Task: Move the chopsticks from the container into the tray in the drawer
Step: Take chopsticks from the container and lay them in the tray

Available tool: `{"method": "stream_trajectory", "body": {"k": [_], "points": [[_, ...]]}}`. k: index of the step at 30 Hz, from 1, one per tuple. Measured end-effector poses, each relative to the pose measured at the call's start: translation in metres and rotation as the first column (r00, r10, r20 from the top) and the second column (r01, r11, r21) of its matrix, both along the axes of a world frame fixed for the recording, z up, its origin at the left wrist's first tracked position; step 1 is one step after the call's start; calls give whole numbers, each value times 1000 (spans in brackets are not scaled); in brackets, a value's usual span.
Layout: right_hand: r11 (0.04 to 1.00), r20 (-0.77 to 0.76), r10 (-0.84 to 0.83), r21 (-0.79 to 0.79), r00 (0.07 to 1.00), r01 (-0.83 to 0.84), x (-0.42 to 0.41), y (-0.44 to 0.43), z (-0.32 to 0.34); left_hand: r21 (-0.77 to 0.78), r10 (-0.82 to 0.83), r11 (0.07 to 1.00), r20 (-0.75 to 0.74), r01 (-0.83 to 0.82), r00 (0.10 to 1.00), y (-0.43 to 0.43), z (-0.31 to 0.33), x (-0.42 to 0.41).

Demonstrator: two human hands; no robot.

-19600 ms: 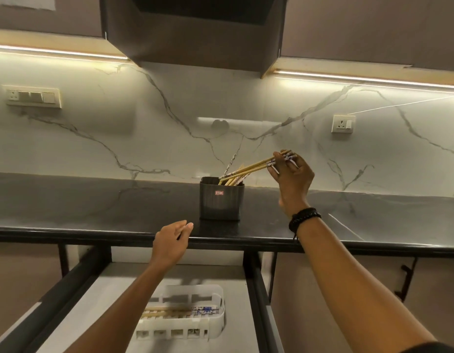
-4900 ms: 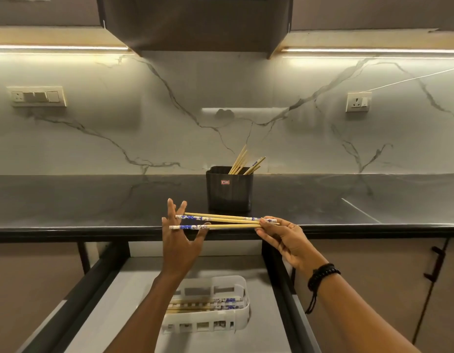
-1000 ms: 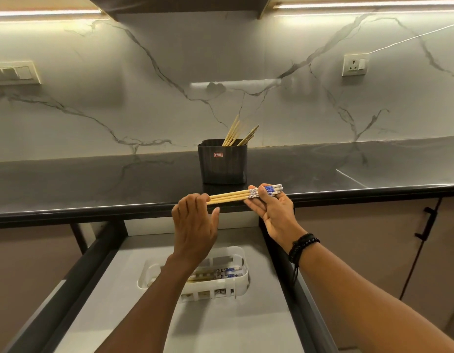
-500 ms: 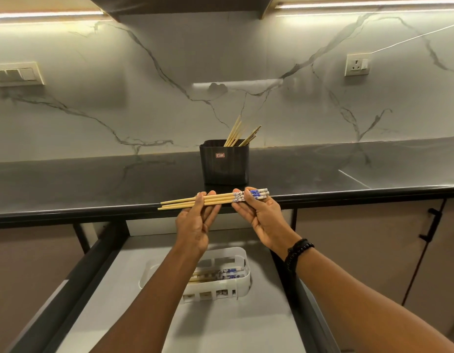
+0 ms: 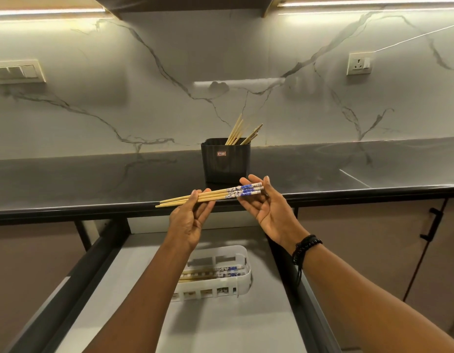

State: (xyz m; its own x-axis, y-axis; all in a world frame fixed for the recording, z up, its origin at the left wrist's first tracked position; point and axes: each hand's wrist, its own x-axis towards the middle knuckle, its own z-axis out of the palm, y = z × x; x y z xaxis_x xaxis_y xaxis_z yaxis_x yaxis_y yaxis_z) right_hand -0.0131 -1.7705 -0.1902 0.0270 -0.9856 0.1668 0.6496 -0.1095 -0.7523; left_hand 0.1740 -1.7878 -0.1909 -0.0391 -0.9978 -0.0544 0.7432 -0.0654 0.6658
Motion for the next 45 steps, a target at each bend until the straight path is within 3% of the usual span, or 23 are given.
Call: {"method": "stream_trajectory", "body": {"k": [20,26,33,45], "points": [[987,-66,143,80,988,-138,13,5,-4,-34,-16,999,-7,16,1000,-2,0,7],[998,-78,35,60,996,-30,8,4,-1,-47,39,998,61,-36,997,-2,3,8],[996,-209,-92,1,974,94,4,5,-2,-38,73,997,100,-69,992,-3,2,9],[996,-1,94,-13,996,-94,2,8,1,-12,-7,1000,2,7,1000,-3,3,12]]}}
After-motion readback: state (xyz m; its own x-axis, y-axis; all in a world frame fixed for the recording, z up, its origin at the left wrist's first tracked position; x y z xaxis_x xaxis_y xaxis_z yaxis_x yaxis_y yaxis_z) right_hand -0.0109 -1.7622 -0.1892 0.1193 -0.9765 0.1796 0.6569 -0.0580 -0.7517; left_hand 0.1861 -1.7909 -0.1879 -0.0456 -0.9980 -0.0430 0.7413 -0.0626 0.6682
